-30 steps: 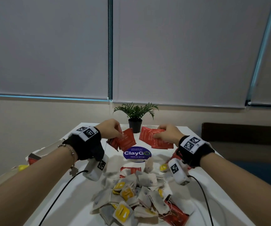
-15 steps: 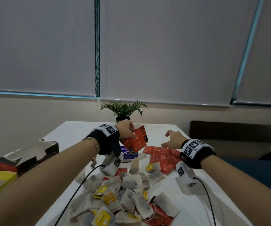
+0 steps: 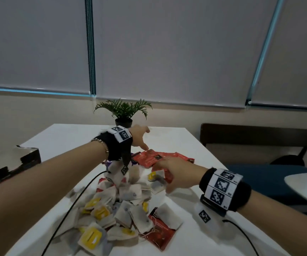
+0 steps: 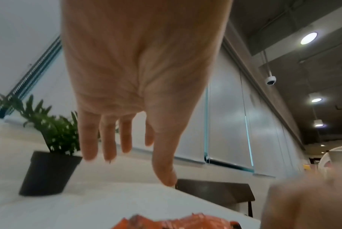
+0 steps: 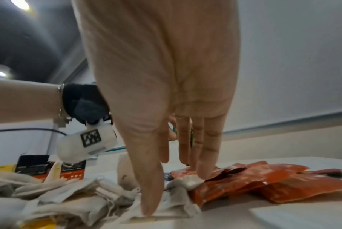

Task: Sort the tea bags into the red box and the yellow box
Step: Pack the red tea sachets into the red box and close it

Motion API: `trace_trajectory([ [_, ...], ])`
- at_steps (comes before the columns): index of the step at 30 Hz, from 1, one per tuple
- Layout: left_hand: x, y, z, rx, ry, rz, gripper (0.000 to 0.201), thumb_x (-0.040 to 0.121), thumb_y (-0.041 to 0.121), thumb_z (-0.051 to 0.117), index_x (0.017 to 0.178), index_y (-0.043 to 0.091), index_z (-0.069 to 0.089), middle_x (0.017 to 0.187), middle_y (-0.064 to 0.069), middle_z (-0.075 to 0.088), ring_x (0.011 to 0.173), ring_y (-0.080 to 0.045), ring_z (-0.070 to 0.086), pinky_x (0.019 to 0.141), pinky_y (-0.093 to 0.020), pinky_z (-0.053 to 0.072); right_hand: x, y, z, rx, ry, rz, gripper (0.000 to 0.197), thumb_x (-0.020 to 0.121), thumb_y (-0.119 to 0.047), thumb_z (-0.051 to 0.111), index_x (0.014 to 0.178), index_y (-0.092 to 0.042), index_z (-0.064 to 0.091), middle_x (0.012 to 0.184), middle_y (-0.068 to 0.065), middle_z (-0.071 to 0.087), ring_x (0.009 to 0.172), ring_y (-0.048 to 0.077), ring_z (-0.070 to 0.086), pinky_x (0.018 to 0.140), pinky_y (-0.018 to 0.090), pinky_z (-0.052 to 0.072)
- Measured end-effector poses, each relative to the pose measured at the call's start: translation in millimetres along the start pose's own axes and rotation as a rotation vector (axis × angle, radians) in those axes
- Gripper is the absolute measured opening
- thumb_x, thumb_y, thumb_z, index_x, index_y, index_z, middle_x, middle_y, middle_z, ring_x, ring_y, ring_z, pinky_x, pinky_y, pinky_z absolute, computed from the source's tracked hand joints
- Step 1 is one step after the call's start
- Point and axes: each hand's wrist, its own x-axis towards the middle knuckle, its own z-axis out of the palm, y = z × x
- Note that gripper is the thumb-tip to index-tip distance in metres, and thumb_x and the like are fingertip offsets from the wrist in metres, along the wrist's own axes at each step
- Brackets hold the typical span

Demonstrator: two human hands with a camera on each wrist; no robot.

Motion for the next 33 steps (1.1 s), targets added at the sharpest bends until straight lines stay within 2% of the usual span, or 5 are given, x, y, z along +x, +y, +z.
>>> trace_trajectory([
  [3,-24.1,-14.5,-22.0,-0.116,-0.176,-0.010,0.062,0.086,0.017,0.072,0.140,0.015,0.042,0.133,-0.008,0.055,0.107,-0.022,0.058,0.087,-0.032,0.052,10.9,-11.1,-0.3,-0.064,-0.104,-0.014,0.081,0.076,-0.018,0.081,0.146,-0.018,0.040,0.143,0.003,0.048,0.128,0.022,0.047,0.095,0.027,0.039],
  [9,-69.0,-44.1,-25.6,0.012,-0.453,-0.083,0.066,0.081,0.020,0.077,0.138,0.026,0.043,0.131,-0.004,0.054,0.108,-0.020,0.059,0.088,-0.031,0.054,26.9,-21.4,0.9,-0.147,-0.097,0.039,0.042,0.074,-0.020,0.081,0.114,-0.020,0.065,0.109,0.001,0.061,0.099,0.021,0.059,0.082,0.034,0.053],
  [21,-97.3,-59.4,9.9,-0.023,-0.470,-0.140,0.040,0.095,0.037,0.058,0.128,0.016,0.053,0.112,-0.003,0.065,0.089,-0.016,0.065,0.068,-0.023,0.052,22.6,-23.9,-26.3,0.050,-0.169,0.049,0.009,0.076,-0.030,0.080,0.079,-0.025,0.073,0.085,0.000,0.074,0.071,0.014,0.066,0.068,0.028,0.056],
  [26,-98.3,-52.7,18.9,0.113,-0.387,-0.111,0.048,0.090,0.041,0.063,0.130,0.016,0.055,0.124,-0.004,0.059,0.100,-0.017,0.060,0.073,-0.023,0.054,4.6,-55.8,-41.6,0.111,-0.210,0.029,0.030,0.075,-0.031,0.083,0.093,-0.013,0.068,0.089,0.005,0.074,0.080,0.021,0.072,0.066,0.029,0.060],
  [33,-97.7,-47.0,28.3,0.237,-0.458,-0.053,0.025,0.085,0.026,0.068,0.108,0.020,0.059,0.116,-0.001,0.061,0.099,-0.017,0.057,0.094,-0.033,0.050,-52.7,-83.1,2.7,-0.244,-0.417,-0.015,0.075,0.056,-0.048,0.088,0.118,-0.030,0.050,0.108,-0.005,0.056,0.082,0.015,0.060,0.061,0.029,0.051],
])
